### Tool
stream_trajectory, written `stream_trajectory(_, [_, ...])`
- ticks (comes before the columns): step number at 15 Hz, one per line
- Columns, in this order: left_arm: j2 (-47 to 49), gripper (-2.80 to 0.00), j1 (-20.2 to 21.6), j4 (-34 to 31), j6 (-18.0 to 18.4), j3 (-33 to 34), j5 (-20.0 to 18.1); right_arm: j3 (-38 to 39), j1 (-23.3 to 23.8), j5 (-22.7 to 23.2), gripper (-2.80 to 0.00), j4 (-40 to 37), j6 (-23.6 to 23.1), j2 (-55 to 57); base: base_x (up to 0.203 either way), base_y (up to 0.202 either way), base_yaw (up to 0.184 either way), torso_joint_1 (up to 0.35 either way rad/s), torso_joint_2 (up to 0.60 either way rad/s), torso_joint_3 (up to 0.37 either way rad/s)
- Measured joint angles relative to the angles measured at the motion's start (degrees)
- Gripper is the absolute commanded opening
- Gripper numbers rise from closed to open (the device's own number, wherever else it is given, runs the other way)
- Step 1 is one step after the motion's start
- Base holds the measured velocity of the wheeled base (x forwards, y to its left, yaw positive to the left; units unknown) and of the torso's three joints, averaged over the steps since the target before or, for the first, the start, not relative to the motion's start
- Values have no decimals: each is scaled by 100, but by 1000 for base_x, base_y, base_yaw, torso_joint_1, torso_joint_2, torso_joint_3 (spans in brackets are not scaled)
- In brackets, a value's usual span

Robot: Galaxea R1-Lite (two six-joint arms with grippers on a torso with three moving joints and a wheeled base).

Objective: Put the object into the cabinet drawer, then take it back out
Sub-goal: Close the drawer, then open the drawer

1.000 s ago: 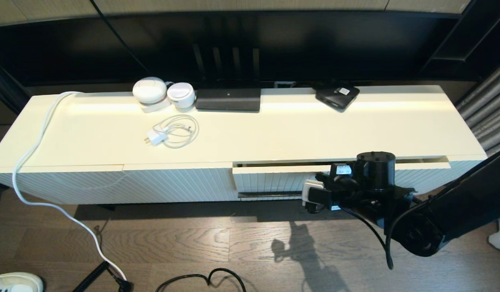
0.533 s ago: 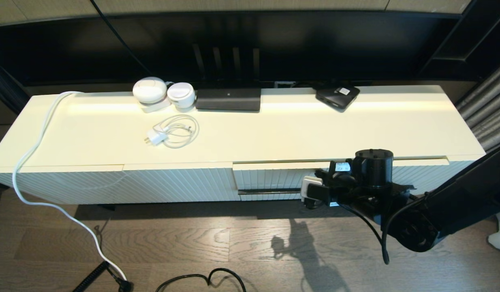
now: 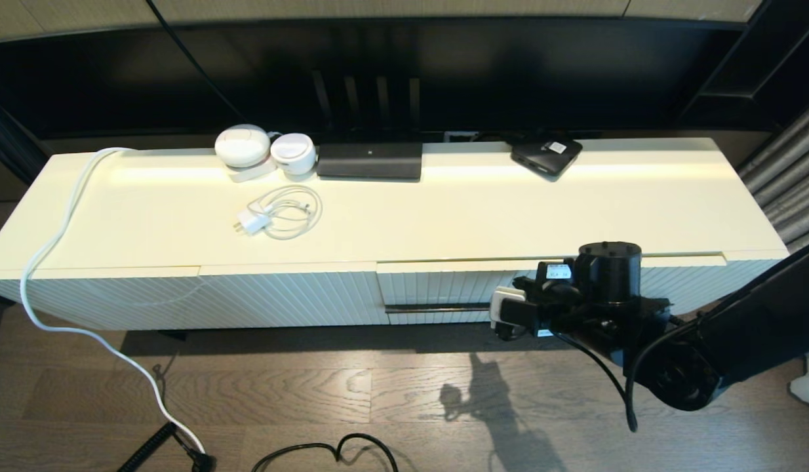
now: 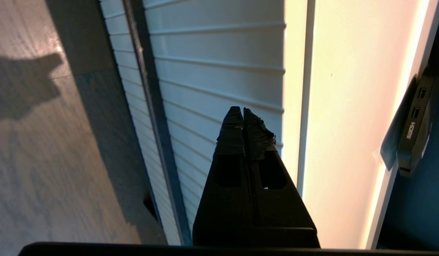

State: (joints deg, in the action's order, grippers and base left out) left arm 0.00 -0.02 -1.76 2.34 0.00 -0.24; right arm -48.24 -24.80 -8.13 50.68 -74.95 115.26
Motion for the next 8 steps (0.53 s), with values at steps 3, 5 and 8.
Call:
stream_trajectory(3, [0,-280,0,0,0,0,-1,406,-24,9,-280,-527,30,-587,0,0,0,0,0,0])
stream_trajectory(5, [0,-280,0,0,5,0,0,703,-52,9,-280,-1080,72,-1142,0,0,0,0,0,0])
stream_trajectory(8, [0,-280,2,0,2,0,-2,1106,-45,-47,-280,-2073,92,-2200,0,0,0,0,0,0])
